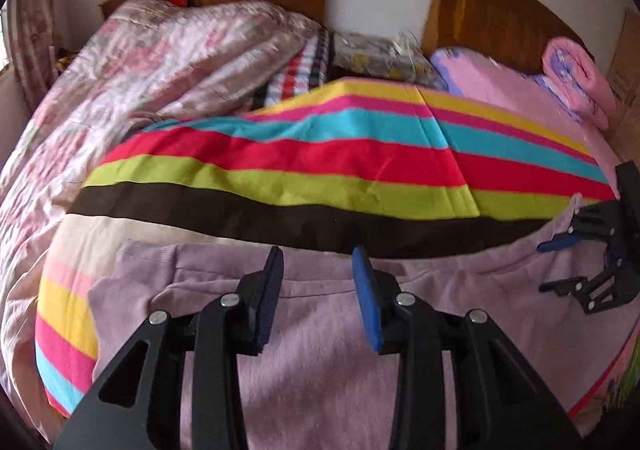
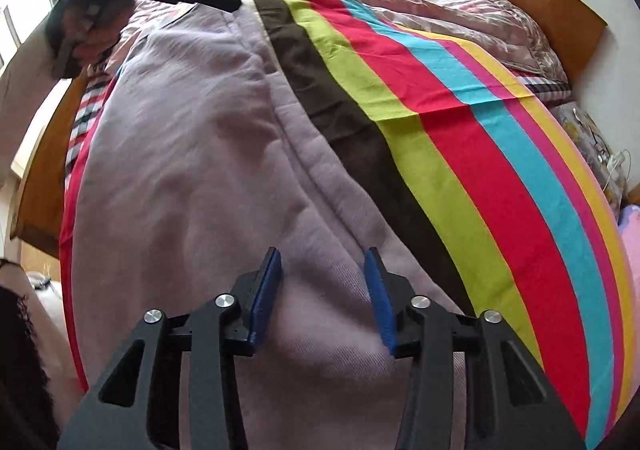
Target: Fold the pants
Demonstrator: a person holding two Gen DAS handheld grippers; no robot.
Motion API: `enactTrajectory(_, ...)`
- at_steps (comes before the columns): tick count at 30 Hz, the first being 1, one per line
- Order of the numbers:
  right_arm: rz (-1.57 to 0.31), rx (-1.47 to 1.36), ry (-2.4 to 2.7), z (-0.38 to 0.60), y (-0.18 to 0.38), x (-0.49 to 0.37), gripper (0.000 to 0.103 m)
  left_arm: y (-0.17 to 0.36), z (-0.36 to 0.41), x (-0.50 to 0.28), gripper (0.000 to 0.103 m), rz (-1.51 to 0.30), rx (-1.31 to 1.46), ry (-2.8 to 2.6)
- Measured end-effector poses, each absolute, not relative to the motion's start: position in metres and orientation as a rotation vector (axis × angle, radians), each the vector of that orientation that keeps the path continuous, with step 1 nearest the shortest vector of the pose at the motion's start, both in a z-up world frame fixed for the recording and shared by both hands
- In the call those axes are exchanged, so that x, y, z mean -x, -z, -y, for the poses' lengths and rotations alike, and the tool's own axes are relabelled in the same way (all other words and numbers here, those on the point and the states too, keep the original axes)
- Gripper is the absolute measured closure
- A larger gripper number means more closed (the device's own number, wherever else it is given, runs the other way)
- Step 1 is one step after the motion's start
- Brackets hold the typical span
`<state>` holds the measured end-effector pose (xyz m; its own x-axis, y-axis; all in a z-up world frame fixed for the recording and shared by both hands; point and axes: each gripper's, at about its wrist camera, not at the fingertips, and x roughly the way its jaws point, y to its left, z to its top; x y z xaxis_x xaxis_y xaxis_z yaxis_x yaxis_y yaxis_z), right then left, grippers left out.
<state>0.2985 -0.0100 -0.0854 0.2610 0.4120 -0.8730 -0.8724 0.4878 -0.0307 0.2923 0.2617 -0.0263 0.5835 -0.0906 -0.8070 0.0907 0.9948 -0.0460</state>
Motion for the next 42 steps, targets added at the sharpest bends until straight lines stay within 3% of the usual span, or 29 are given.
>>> enactTrajectory(14, -0.906, 0.548, -0.939, 0.019, 0.085, -0.293, 0.063, 0.066, -0.241, -0.307, 0.067, -1.095, -0.347, 0.329)
enactTrajectory(16, -0.91, 0.526, -0.94, 0.02, 0.087, -0.296, 0.063, 0.076, -0.237, -0.306, 0.063, -1.134, -0.403, 0.399)
enactTrajectory(19, -0.899, 0.506, -0.924, 0.021, 0.086, -0.295, 0.069, 0.081, -0.234, -0.304, 0.062, -1.119, -0.454, 0.428)
enactTrajectory(20, -0.886, 0.514, -0.909, 0.021, 0.085, -0.293, 0.079, 0.08, -0.235, -0.305, 0.065, -1.119, -0.439, 0.423)
enactTrajectory(21, -0.869, 0.527, -0.889, 0.022, 0.084, -0.291, 0.087, 0.079, -0.235, -0.303, 0.077, -1.106, -0.438, 0.41)
enactTrajectory(24, -0.8, 0.548, -0.847, 0.024, 0.075, -0.278, 0.096, 0.077, -0.229, -0.291, 0.1, -1.047, -0.487, 0.379)
enactTrajectory(29, -0.682, 0.512, -0.786, 0.033, 0.04, -0.276, 0.097, 0.042, -0.23, -0.267, 0.101, -0.894, -0.515, 0.316)
enactTrajectory(32, -0.709, 0.524, -0.759, 0.026, 0.05, -0.292, 0.097, 0.017, -0.24, -0.274, 0.103, -0.833, -0.499, 0.236)
enactTrajectory(36, -0.773, 0.513, -0.689, 0.019, 0.083, -0.316, 0.099, 0.04, -0.243, -0.304, 0.103, -0.898, -0.532, 0.123)
enactTrajectory(40, -0.815, 0.42, -0.736, 0.027, 0.075, -0.313, 0.098, 0.057, -0.245, -0.301, 0.103, -0.945, -0.445, 0.183)
enactTrajectory(42, -0.796, 0.425, -0.742, 0.027, 0.067, -0.308, 0.088, 0.052, -0.248, -0.295, 0.099, -0.928, -0.401, 0.197)
